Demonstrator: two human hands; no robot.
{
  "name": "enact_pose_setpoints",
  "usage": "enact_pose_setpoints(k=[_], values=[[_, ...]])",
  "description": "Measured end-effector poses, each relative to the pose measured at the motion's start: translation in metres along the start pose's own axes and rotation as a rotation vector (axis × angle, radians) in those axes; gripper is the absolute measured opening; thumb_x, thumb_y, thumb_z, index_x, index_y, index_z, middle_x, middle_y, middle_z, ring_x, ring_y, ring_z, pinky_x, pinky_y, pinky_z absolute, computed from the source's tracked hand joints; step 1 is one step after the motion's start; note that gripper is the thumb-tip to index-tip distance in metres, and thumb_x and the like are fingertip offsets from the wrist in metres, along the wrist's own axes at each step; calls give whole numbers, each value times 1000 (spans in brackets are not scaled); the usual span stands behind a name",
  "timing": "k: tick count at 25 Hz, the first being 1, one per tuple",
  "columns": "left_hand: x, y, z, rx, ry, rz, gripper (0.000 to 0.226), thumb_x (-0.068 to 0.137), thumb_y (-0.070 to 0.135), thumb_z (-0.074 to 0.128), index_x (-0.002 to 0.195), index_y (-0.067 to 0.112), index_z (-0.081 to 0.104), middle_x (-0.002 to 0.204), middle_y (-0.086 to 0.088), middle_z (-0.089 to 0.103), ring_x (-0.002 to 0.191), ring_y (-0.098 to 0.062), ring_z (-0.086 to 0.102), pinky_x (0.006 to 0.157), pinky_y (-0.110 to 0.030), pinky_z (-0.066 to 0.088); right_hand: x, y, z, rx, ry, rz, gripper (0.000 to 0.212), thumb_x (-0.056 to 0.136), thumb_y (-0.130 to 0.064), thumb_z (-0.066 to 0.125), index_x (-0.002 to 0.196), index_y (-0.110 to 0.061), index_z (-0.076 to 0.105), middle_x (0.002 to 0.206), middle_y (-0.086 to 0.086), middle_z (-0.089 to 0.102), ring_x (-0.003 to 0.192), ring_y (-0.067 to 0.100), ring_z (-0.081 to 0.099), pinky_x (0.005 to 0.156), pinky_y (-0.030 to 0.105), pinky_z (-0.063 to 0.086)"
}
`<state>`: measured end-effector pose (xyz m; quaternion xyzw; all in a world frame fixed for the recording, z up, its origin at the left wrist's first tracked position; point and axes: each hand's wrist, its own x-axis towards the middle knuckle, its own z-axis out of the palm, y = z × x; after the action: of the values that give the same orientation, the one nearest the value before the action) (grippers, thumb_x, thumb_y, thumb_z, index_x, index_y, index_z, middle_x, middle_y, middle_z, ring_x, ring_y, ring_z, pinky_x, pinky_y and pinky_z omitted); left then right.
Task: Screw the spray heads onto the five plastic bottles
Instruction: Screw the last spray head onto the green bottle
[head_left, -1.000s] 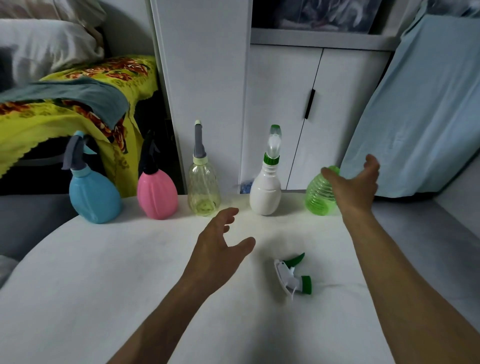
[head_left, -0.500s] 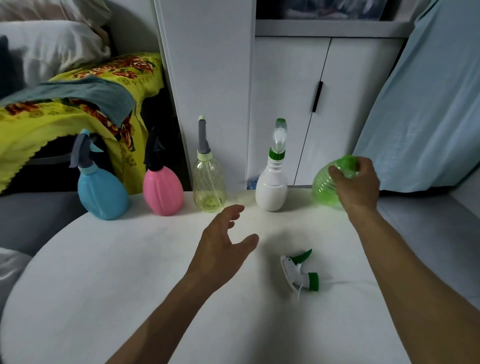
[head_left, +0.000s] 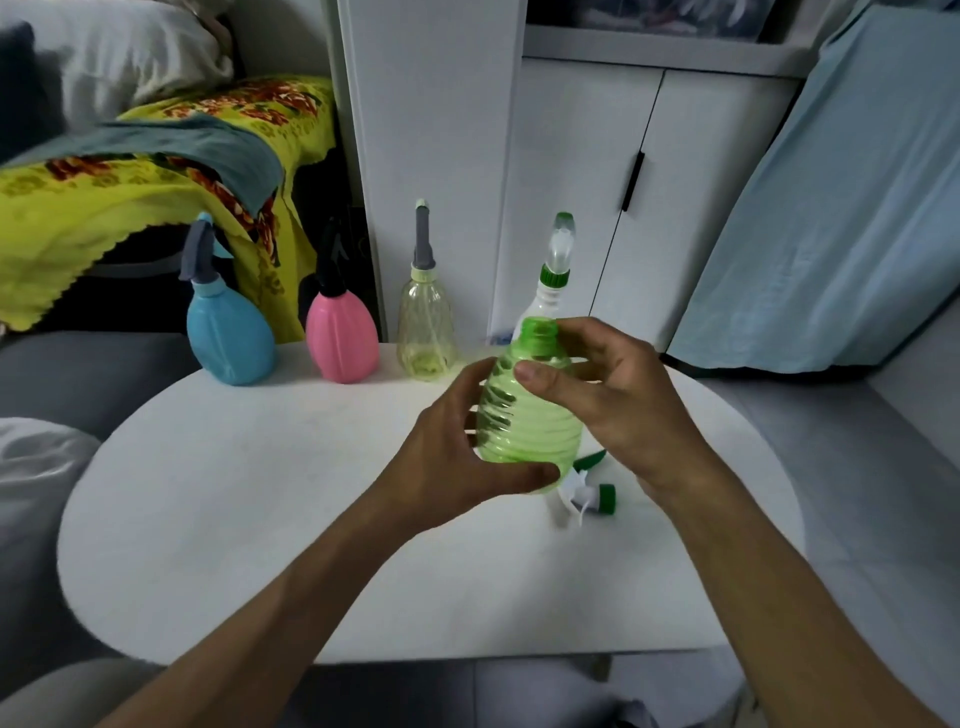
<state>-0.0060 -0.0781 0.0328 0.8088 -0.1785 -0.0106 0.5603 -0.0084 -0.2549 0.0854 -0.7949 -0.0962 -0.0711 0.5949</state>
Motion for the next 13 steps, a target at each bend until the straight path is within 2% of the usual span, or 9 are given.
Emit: enact_pose_setpoints(k=[3, 4, 5, 6, 7, 9, 11, 13], values=[[-6, -1, -9, 4, 33, -22, 90, 52, 35, 93, 127, 42, 44, 109, 25, 64, 96, 2, 66, 81, -33, 60, 1, 6, -11, 221, -114, 106, 29, 89, -25, 70, 118, -21, 67, 114, 0, 74, 97, 16, 71, 79, 28, 58], [-7, -2, -14, 25, 44, -22, 92, 52, 34, 92, 129, 42, 43, 110, 26, 63, 95, 3, 65, 81, -32, 59, 2, 11, -16, 250, -100, 165, 25, 94, -17, 62, 118, -20, 66, 114, 1, 74, 97, 18, 71, 78, 30, 58], [-8, -3, -18, 40, 50, -27, 94, 52, 32, 90, 131, 41, 41, 111, 23, 63, 96, 1, 64, 81, -33, 59, 2, 16, -21, 175, -68, 213, 25, 95, -12, 56, 116, -21, 66, 112, 0, 74, 97, 21, 70, 77, 30, 56], [-8, -5, -21, 38, 55, -39, 95, 51, 28, 89, 132, 40, 41, 113, 19, 63, 96, -1, 64, 81, -35, 59, 2, 24, -24, -44, -57, 244, 26, 94, -9, 54, 113, -22, 66, 112, -1, 73, 99, 23, 68, 77, 29, 53], [-9, -7, -23, 24, 64, -61, 94, 50, 25, 88, 131, 40, 43, 113, 15, 63, 95, -1, 64, 79, -35, 59, 3, 33, -26, -380, -101, 273, 28, 91, -11, 55, 113, -24, 64, 115, -2, 71, 102, 23, 65, 79, 29, 49], [-10, -12, -26, -22, 89, -121, 90, 46, 23, 88, 123, 41, 45, 108, 14, 64, 89, 2, 64, 71, -29, 59, -2, 54, -21, -1032, -339, 395, 34, 86, -24, 60, 120, -23, 59, 126, 1, 64, 112, 25, 58, 83, 31, 42], [-8, -15, -27, -47, 109, -164, 91, 42, 23, 89, 120, 38, 44, 106, 13, 63, 87, 2, 63, 63, -24, 58, -8, 70, -13, -1301, -482, 513, 40, 86, -38, 63, 120, -19, 56, 127, 5, 61, 118, 27, 53, 87, 35, 38], [-6, -16, -27, -55, 126, -169, 95, 41, 25, 90, 122, 36, 41, 108, 13, 63, 91, -2, 64, 68, -28, 60, -8, 83, -5, -1360, -430, 484, 39, 87, -44, 63, 114, -17, 57, 120, 5, 63, 116, 27, 53, 88, 37, 37]])
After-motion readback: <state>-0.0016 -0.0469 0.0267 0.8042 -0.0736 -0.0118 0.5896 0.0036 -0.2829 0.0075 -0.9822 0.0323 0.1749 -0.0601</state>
